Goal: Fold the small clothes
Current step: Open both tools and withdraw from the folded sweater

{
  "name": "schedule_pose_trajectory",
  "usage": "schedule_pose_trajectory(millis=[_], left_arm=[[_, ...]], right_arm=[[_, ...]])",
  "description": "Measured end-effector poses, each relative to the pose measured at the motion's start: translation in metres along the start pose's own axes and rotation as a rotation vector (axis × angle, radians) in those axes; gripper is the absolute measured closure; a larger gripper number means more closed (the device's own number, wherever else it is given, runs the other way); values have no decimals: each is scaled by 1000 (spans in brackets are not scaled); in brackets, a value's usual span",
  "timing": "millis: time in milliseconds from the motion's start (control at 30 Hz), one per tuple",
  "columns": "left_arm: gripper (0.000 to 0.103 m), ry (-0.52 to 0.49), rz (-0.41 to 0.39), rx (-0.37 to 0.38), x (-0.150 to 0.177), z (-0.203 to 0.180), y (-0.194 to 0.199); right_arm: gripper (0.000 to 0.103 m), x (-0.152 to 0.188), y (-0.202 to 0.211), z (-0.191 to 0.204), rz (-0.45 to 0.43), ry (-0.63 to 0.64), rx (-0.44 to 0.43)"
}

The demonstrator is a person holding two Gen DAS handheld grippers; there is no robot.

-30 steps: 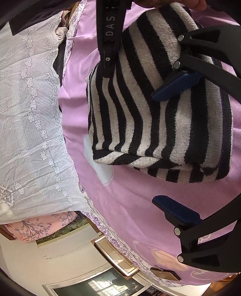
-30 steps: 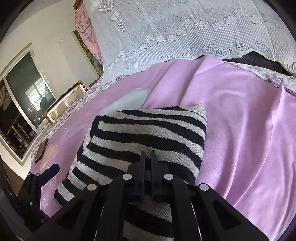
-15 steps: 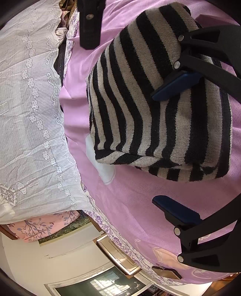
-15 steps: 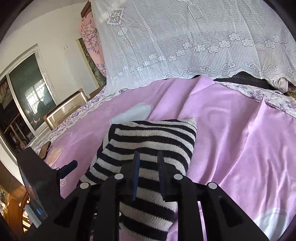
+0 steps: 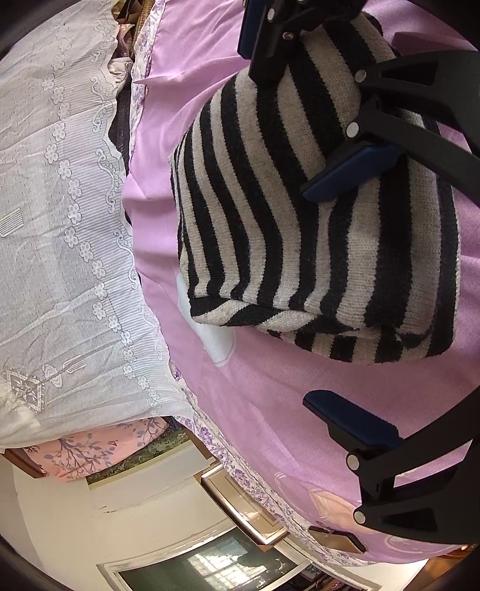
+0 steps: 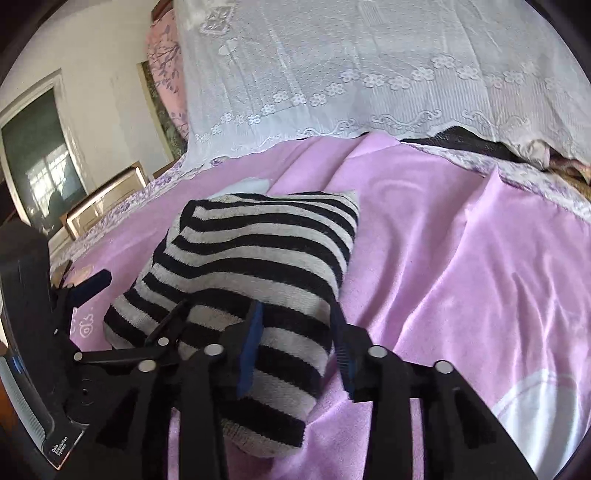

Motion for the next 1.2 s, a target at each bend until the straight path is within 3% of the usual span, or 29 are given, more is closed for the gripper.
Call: schedule_pose_trajectory(millis=[133,233,367,467,833,967,1200], left_arm=[[4,26,-21,-5,4,4,13],[5,37,-38,-8,8,6,29],[5,38,-72,-25,15,5,56],[5,44,-80,-28,23,7,75],[5,122,-100,-63,49,32,114],[5,130,-106,-46,52,33,119],[4,91,-109,-46,51,24,119]], right_arm=[[55,8,15,-18,-32,-120,-61],[53,18,34,-10,-102,-69,7],[32,37,53,1,-153,-31,83],[24,49,66,0,-172,-78,85],[9,78,101,-9,-258,-152,130],[8,85,99,-2,-209,-115,114],[6,87,106,29,-247,37,118]])
Point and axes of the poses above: each gripper's, at about its wrist camera, not at the fingertips, and y roughly against the way its jaws point, z to its left, x to its underside, the point moved 1 cm from there along -y, roughly the way its jaws point
